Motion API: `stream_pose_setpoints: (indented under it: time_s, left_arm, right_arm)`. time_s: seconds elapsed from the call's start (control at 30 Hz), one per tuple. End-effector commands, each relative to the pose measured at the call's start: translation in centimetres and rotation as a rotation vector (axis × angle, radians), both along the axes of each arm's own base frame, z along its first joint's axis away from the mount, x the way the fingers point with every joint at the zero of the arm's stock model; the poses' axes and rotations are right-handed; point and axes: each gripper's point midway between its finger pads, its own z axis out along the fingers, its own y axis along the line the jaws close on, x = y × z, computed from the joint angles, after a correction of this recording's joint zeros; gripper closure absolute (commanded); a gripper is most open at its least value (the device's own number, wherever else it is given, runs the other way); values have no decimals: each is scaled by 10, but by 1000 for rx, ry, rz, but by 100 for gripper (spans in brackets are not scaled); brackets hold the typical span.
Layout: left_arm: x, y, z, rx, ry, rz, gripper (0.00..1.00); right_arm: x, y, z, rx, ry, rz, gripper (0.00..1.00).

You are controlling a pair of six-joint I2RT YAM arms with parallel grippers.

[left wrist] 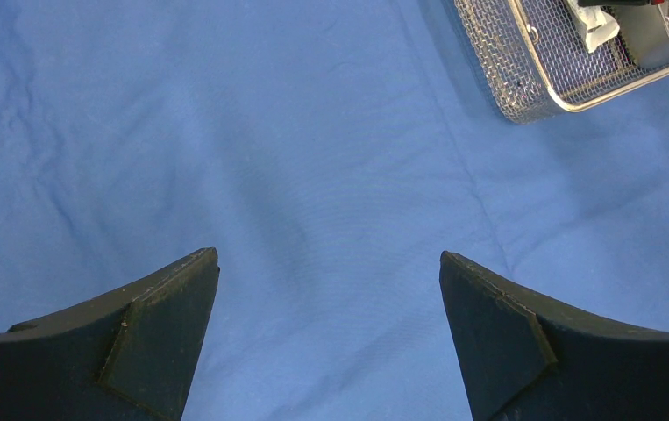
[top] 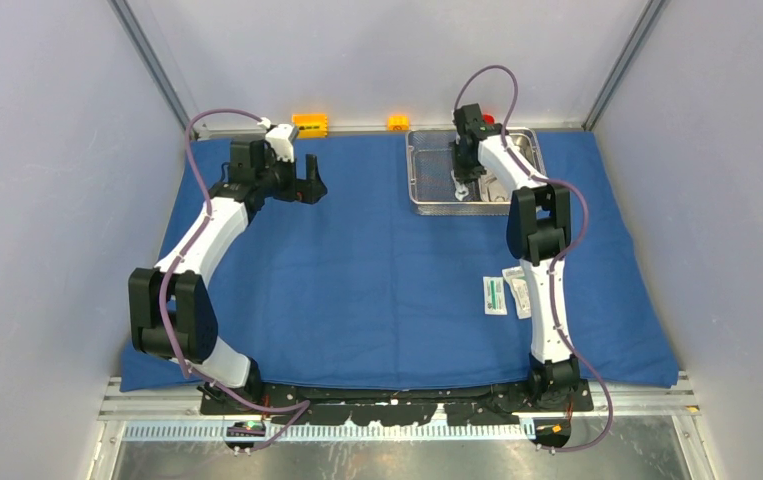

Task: Open and lay out the surgical kit
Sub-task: Pick up the medical item from the container, then place the medical item in the surgical kit.

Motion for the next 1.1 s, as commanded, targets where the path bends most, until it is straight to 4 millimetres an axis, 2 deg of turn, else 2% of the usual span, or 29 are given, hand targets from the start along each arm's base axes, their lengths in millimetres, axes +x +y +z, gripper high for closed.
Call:
stream_pose_setpoints:
  time_s: [0.0,0.23,0.43,0.6,0.67,0.73,0.77,0.83,0.93,1.07]
  left_arm:
    - [3,-7,24,-28,-67,-21,0]
    - [6,-8,28,-29,-77,-26,0]
    - [8,-10,27,-41,-67,-27,0]
    - [9,-11,28,-45,-67,-26,0]
    - [10,-10,29,-39,-68,-23,0]
    - [11,-9,30,-28,-71,-21,0]
    - [12,-7,31,-20,-74,-17,0]
    - [14,-4,30,0,-79,-5,0]
    - [15,-1,25,25,-76,0,0]
    - [15,1,18,41,-62,-2,0]
  right_arm:
    - [13,11,64,69,-128,-6,99]
    - [13,15,107,115,-200,-17,100]
    - [6,14,126,125,-225,-18,100]
    - [-14,19,142,183,-215,-13,99]
    - [-32,20,145,211,-195,-21,100]
    - [-52,25,161,274,-199,-19,99]
    - [-66,24,153,288,-174,-31,100]
    - [-93,21,164,318,-183,-51,100]
    - [-130,14,160,325,-172,-70,100]
    - [-178,15,140,377,-129,-87,100]
